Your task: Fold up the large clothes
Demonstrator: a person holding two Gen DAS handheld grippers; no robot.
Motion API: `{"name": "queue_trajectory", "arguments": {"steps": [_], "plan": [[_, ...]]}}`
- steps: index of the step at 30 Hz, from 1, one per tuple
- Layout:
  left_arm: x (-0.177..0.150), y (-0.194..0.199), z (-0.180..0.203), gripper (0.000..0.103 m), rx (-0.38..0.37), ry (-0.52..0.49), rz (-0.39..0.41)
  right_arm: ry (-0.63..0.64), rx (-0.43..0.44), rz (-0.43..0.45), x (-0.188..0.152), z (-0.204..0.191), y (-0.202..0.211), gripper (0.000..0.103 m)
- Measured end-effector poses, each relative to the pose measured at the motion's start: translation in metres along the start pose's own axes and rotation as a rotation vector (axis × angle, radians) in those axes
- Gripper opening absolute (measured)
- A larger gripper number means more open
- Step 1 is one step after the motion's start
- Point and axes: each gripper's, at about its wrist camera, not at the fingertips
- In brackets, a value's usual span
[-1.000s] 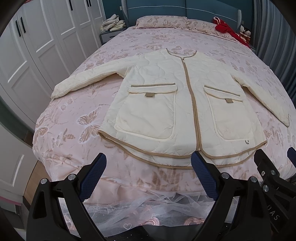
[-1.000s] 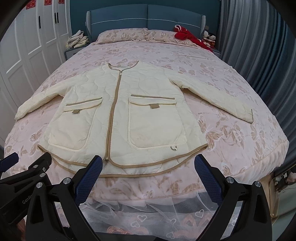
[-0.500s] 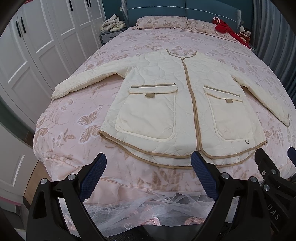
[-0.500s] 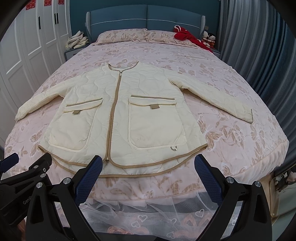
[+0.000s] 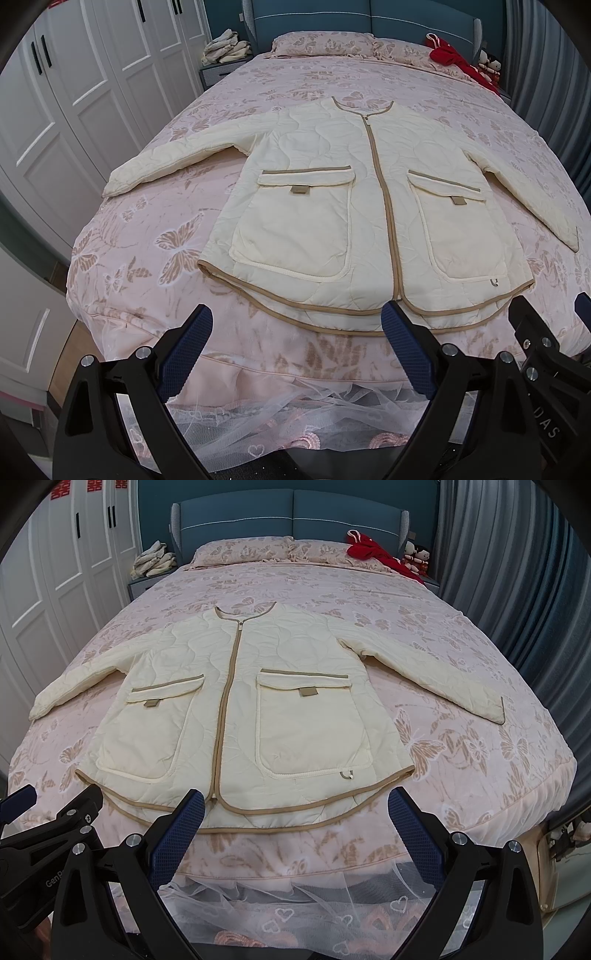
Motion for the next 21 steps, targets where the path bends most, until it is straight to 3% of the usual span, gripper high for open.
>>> {"name": "queue_trajectory", "arguments": {"steps": [10,14,18,21], "plan": [[0.000,0.000,-0.001,0.090,0.005,-0.002,-0.001,-0.003,0.002,-0.003,0.000,-0.001,0.000,0.098],[0.001,-0.004,-0.002,0.091,-0.010,0.000,-0.014,-0.016,0.040,-0.020,0.003,0.006,-0.009,0.098],[0.007,-0.015,-0.006,0.091,-0.025,0.009,-0.025,-0.093,0.084,-0.029,0.014,0.041,-0.034,0.098],[0.012,-0.023,-0.010,0.091,-0.018,0.018,-0.024,-0.232,0.107,-0.041,0.034,0.096,-0.064,0.098]]}}
Point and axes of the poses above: each gripper's, at about its wrist camera, not at the fingertips, and y roughly against the way its jaws point, z to its right, x to its top, and after that the axes turned 4 degrees about -z, right-handed
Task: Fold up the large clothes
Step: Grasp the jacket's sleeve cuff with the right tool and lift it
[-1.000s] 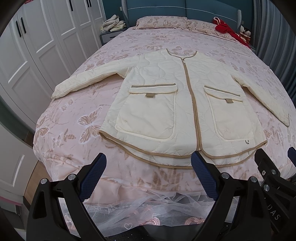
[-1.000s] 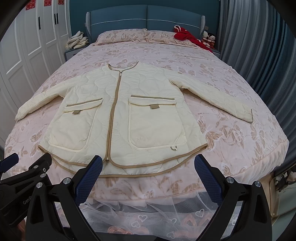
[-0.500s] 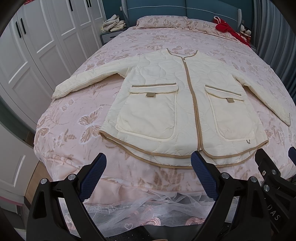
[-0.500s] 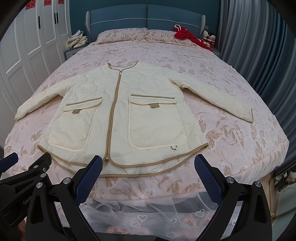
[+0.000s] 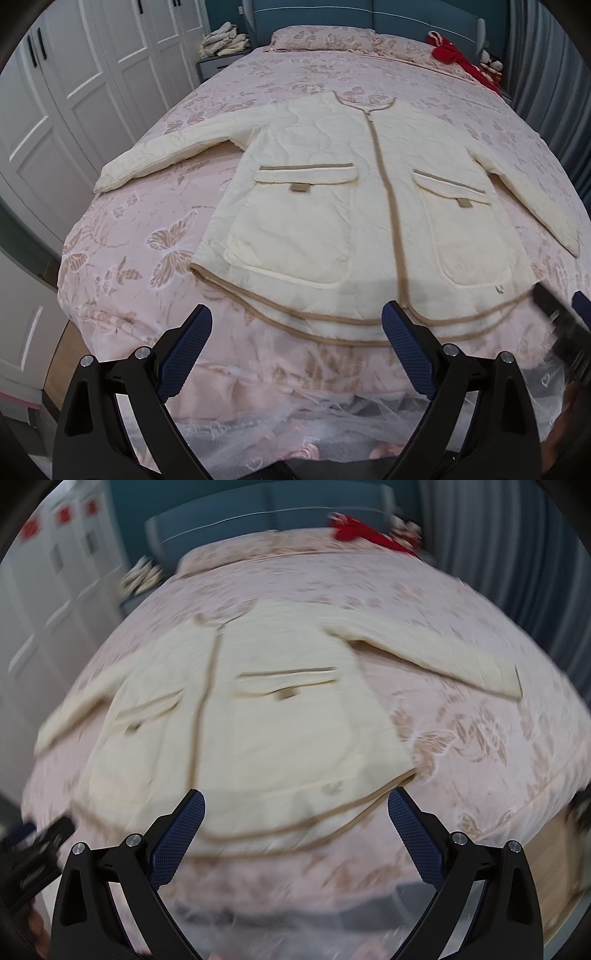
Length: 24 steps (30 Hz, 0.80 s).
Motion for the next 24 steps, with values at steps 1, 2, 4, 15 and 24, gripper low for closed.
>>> {"name": "queue_trajectory", "arguments": {"steps": [1,2,4,15,24], "plan": [[0.003,-0.003,-0.002,0.091,-0.007,0.007,-0.002,-0.036,-0.002,0.002,0.009,0.014,-0.006,0.097],[0.006,-0.007,-0.004,0.091,-0.014,0.015,-0.007,-0.096,-0.011,0.011,0.024,0.038,-0.015,0.096],[0.011,-0.016,-0.007,0.091,-0.023,0.036,-0.019,-0.179,-0.046,0.034,0.048,0.077,-0.029,0.096],[0.038,-0.066,0.009,0.091,-0.047,0.064,-0.147,-0.449,-0.186,0.060,0.126,0.244,-0.109,0.086],[0.063,-0.093,0.032,0.091,-0.002,0.009,-0.138,-0.611,-0.175,0.010,0.140,0.334,-0.153,0.074]]}}
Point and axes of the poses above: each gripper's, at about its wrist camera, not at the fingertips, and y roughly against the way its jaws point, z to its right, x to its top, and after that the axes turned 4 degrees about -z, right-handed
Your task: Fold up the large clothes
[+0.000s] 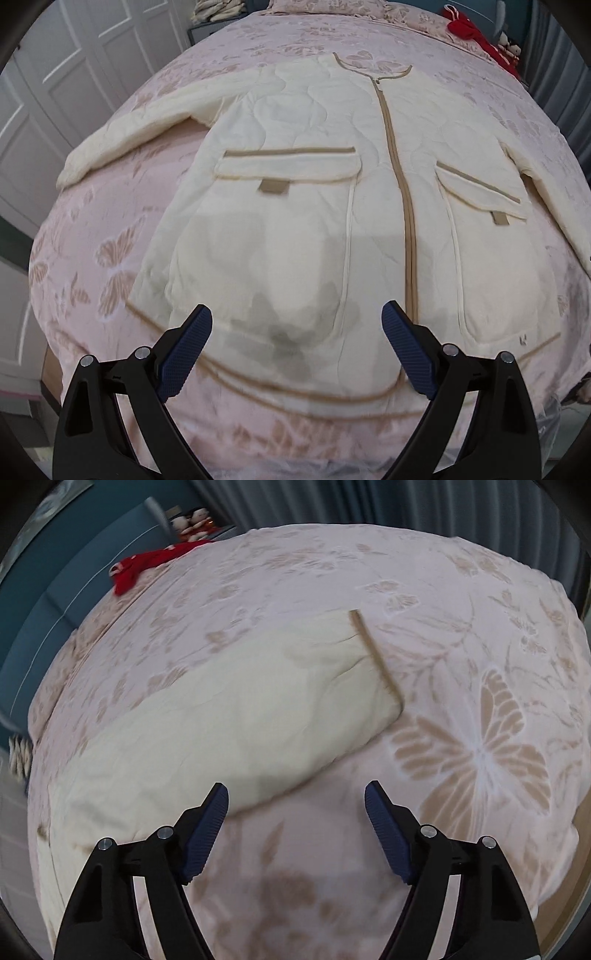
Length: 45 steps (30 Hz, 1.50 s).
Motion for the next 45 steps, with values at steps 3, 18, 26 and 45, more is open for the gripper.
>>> {"name": "queue_trajectory", "arguments": {"steps": [3,18,26,45], "plan": [[0.014,-0.006,0.009,0.091,0.025,-0.008,0.014,-0.002,-0.002,-0.003,0.009,0.002,-0.010,0.064],[0.048,-0.031,0.018,0.091,0.100,-0.028,0.033,0.308,0.261,0.201,0.006,-0.147,0.090,0.006],[0.052,-0.037,-0.006,0.091,0.116,0.021,0.036,0.729,0.492,0.123,-0.094,-0.330,0.121,0.005],[0.097,-0.046,-0.052,0.091,-0.085,0.141,0.070,1.079,0.445,-0.059,-0.271,-0.423,0.071,0.040]]}}
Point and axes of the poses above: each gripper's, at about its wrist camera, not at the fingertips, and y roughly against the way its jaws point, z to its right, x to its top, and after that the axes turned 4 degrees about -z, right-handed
